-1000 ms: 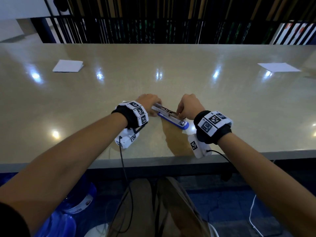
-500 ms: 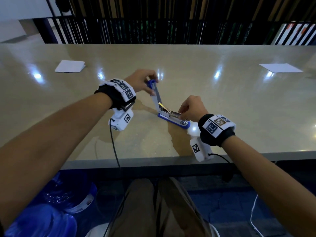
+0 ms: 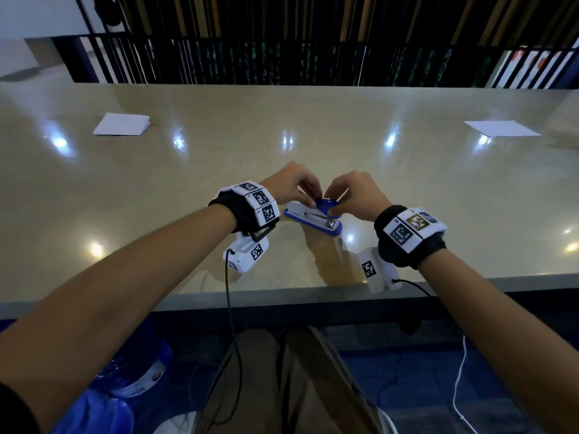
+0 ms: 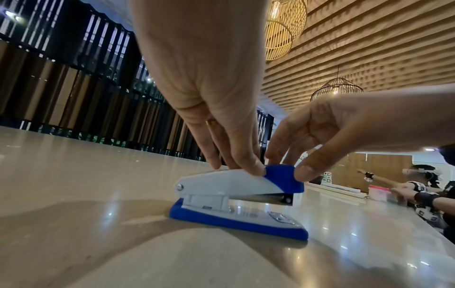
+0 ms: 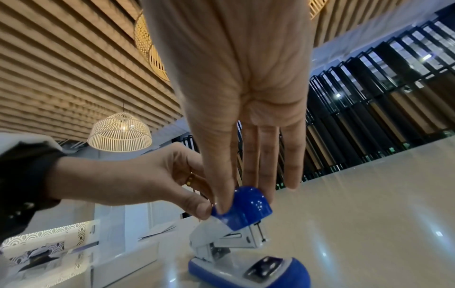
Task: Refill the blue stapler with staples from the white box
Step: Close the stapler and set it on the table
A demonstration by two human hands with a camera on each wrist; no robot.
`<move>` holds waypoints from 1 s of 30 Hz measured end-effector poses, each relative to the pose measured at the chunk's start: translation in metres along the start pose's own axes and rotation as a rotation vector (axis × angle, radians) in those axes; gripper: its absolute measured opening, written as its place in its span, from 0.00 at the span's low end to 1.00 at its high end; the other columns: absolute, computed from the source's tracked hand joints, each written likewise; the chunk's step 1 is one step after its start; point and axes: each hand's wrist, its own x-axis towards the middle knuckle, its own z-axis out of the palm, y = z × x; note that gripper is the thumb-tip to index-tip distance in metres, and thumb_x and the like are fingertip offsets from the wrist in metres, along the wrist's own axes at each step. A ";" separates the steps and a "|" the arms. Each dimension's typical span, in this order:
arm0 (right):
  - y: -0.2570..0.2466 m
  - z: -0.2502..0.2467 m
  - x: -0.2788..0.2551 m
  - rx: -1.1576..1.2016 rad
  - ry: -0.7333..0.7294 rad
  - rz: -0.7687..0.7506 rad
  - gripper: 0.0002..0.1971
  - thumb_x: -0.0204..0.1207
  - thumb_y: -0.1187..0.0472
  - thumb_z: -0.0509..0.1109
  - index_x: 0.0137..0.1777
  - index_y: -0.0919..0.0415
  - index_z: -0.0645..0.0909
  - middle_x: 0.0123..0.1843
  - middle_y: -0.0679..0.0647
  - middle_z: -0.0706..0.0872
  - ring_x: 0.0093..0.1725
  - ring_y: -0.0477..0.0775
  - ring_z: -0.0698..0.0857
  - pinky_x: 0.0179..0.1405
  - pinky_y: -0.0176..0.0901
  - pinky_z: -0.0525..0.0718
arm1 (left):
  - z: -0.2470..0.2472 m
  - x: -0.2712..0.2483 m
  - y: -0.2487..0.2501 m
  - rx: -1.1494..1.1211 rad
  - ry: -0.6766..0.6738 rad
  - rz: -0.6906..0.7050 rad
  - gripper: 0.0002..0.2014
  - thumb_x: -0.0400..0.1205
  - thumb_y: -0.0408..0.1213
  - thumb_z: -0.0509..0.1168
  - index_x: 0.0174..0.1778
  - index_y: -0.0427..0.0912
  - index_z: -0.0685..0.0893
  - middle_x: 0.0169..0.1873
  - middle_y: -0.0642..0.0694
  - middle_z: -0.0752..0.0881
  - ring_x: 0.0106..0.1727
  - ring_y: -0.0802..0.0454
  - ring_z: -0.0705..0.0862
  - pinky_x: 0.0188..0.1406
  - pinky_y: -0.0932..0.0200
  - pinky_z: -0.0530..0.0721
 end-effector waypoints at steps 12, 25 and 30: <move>0.007 0.013 0.004 -0.065 0.007 0.019 0.13 0.61 0.71 0.80 0.48 0.68 0.90 0.45 0.64 0.92 0.38 0.51 0.84 0.44 0.37 0.82 | 0.013 -0.007 0.009 0.056 0.052 -0.041 0.09 0.71 0.24 0.73 0.47 0.29 0.90 0.45 0.35 0.91 0.47 0.47 0.90 0.50 0.66 0.86; 0.005 0.019 0.030 -0.018 0.049 -0.006 0.13 0.65 0.75 0.76 0.49 0.68 0.90 0.48 0.65 0.91 0.40 0.52 0.82 0.43 0.36 0.80 | 0.010 -0.046 -0.028 0.336 -0.059 -0.457 0.41 0.71 0.59 0.71 0.74 0.41 0.67 0.72 0.42 0.71 0.74 0.41 0.71 0.71 0.48 0.72; 0.000 0.026 0.059 -0.039 0.071 0.008 0.14 0.66 0.76 0.74 0.53 0.68 0.89 0.52 0.65 0.91 0.41 0.52 0.80 0.46 0.34 0.76 | 0.017 -0.060 -0.036 0.374 -0.131 -0.649 0.51 0.72 0.69 0.60 0.83 0.44 0.49 0.84 0.44 0.51 0.85 0.45 0.53 0.81 0.47 0.57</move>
